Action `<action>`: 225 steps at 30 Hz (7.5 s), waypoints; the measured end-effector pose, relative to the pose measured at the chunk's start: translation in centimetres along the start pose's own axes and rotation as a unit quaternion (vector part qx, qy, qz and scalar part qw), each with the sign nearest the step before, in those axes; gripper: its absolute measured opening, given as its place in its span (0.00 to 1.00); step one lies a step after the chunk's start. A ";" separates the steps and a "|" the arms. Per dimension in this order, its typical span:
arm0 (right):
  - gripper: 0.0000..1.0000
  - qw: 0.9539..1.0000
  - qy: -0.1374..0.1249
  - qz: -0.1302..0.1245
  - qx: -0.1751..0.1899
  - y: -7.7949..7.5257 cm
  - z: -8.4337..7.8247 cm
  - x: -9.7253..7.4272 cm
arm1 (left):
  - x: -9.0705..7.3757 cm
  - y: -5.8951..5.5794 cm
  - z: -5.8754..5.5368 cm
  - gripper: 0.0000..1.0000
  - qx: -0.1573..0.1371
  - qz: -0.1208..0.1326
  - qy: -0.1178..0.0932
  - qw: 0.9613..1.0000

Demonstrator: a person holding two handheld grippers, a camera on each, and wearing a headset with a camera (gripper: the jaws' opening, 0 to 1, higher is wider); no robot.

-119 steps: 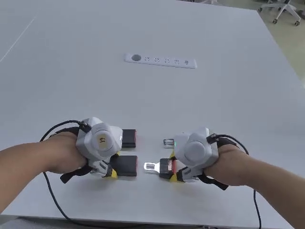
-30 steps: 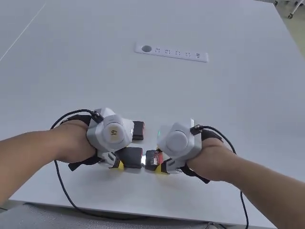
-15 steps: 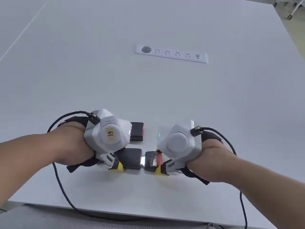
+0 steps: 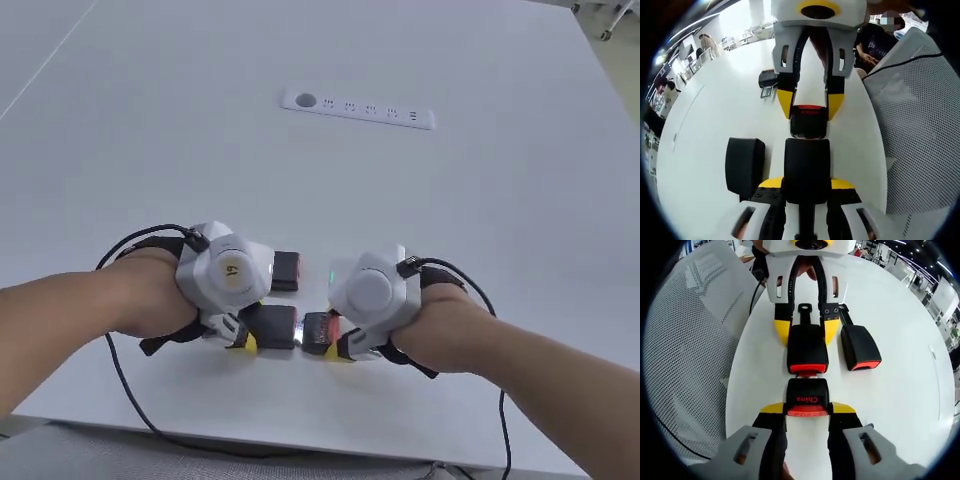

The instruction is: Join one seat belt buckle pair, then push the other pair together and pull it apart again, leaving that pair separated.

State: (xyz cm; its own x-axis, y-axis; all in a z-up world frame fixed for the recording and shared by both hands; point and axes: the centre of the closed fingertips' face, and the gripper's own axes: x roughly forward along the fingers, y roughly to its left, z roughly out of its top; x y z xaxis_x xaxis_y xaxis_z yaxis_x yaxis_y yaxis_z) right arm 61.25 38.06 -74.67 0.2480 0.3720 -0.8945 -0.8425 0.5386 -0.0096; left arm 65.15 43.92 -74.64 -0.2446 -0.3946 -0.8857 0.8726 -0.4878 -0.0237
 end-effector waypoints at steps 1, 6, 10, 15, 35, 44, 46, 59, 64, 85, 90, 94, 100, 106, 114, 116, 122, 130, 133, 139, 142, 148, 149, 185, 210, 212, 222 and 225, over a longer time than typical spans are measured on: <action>0.28 1.000 -0.001 0.000 0.001 0.0 0.0 0.0 | 0.0 0.0 0.0 0.30 0.000 0.000 0.000 1.000; 0.28 1.000 -0.003 -0.002 0.004 0.1 0.1 0.1 | -0.1 0.1 -0.1 0.30 -0.002 -0.004 -0.008 1.000; 0.28 1.000 0.000 -0.002 0.001 0.1 0.1 0.1 | -0.1 0.0 -0.1 0.30 0.001 -0.007 -0.006 1.000; 0.29 1.000 0.000 -0.003 0.003 0.1 0.1 0.0 | -0.1 0.0 -0.1 0.30 0.003 -0.005 -0.002 1.000; 0.31 1.000 -0.011 -0.002 0.005 0.1 0.4 0.1 | -0.1 0.1 -0.1 0.33 -0.003 0.001 -0.001 1.000; 0.34 0.999 -0.027 0.002 0.033 0.0 0.5 0.1 | -0.2 0.2 0.0 0.35 -0.012 0.005 -0.017 1.000; 0.35 0.999 -0.028 0.000 0.031 0.1 0.7 0.1 | -0.2 0.2 -0.1 0.36 -0.019 0.005 -0.022 1.000; 0.38 0.998 -0.046 -0.010 0.028 0.1 1.8 -1.7 | -2.7 0.4 1.1 0.39 -0.034 0.016 -0.044 0.998; 0.39 0.998 -0.059 -0.020 0.029 -0.5 2.8 -3.1 | -4.3 1.3 2.3 0.39 -0.033 0.030 -0.062 0.997; 0.36 0.998 -0.028 -0.052 0.024 -5.8 -1.8 -5.6 | -4.4 6.8 2.4 0.41 -0.042 0.053 -0.065 0.996; 0.36 0.998 -0.015 -0.061 0.030 -7.0 -4.3 -6.1 | -3.7 7.4 2.3 0.41 -0.037 0.048 -0.059 0.996; 0.37 0.997 -0.007 -0.069 0.028 -7.7 -5.7 -6.6 | -3.1 7.8 2.2 0.41 -0.029 0.045 -0.052 0.997; 0.37 0.998 0.000 -0.068 0.018 -8.4 -6.8 -7.0 | -2.3 8.1 2.2 0.41 -0.023 0.039 -0.044 0.998; 0.37 0.998 0.025 -0.059 -0.007 -8.2 -8.0 -6.4 | -1.8 8.1 1.8 0.40 -0.014 0.031 -0.034 0.999; 0.35 0.998 0.032 -0.049 0.000 -8.4 -9.2 -5.3 | -1.2 8.2 1.5 0.36 -0.005 0.022 -0.028 0.999; 0.35 0.998 0.032 -0.048 -0.002 -8.4 -9.2 -5.3 | -1.1 8.1 1.3 0.35 0.000 0.019 -0.022 1.000; 0.34 0.998 0.031 -0.048 -0.002 -8.5 -9.2 -5.2 | -0.7 7.9 1.0 0.34 0.022 0.012 -0.015 1.000; 0.32 0.998 0.036 -0.052 -0.007 -8.6 -9.3 -4.9 | -0.5 7.9 0.9 0.34 0.022 0.007 -0.010 1.000; 0.32 0.998 0.035 -0.052 -0.006 -8.7 -9.3 -4.8 | -0.5 7.8 0.9 0.34 0.027 0.006 -0.011 1.000; 0.32 0.998 0.035 -0.053 0.005 -8.8 -9.3 -4.7 | -0.5 7.8 0.9 0.34 0.026 0.006 -0.005 1.000; 0.32 0.998 0.037 -0.054 0.006 -8.8 -9.3 -4.7 | -0.4 7.8 0.9 0.33 0.027 0.008 -0.002 1.000; 0.32 0.998 0.031 -0.052 0.006 -8.8 -9.3 -4.7 | -0.4 7.8 0.9 0.33 0.025 0.011 0.001 1.000; 0.32 0.998 0.031 -0.052 0.007 -8.8 -9.4 -4.6 | -0.4 7.8 0.9 0.33 0.024 0.011 0.001 1.000; 0.31 0.999 0.005 -0.051 0.000 -8.4 -3.7 -2.2 | -0.3 7.9 0.7 0.33 0.013 0.013 0.014 1.000; 0.31 0.998 -0.006 -0.059 -0.018 -8.4 -1.0 -0.9 | -0.1 8.2 0.5 0.33 0.012 0.011 0.016 1.000; 0.31 0.998 -0.010 -0.056 -0.015 -8.4 -0.8 -0.8 | 0.0 8.2 0.5 0.33 0.009 0.011 0.016 1.000; 0.30 0.998 -0.004 -0.051 -0.021 -8.5 -0.5 -0.5 | 0.0 8.1 0.5 0.32 0.023 0.007 0.007 1.000; 0.29 0.998 -0.002 -0.050 -0.022 -8.5 -0.4 -0.5 | 0.1 8.2 0.6 0.32 0.022 0.004 0.004 1.000</action>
State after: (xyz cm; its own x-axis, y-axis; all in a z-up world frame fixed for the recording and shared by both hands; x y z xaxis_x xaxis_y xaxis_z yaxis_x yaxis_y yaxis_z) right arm 68.08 33.05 -74.29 0.3347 0.3207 -0.8860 -0.8331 0.5402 -0.1192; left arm 72.00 39.45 -74.63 -0.2335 -0.3929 -0.8894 0.8549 -0.5188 0.0048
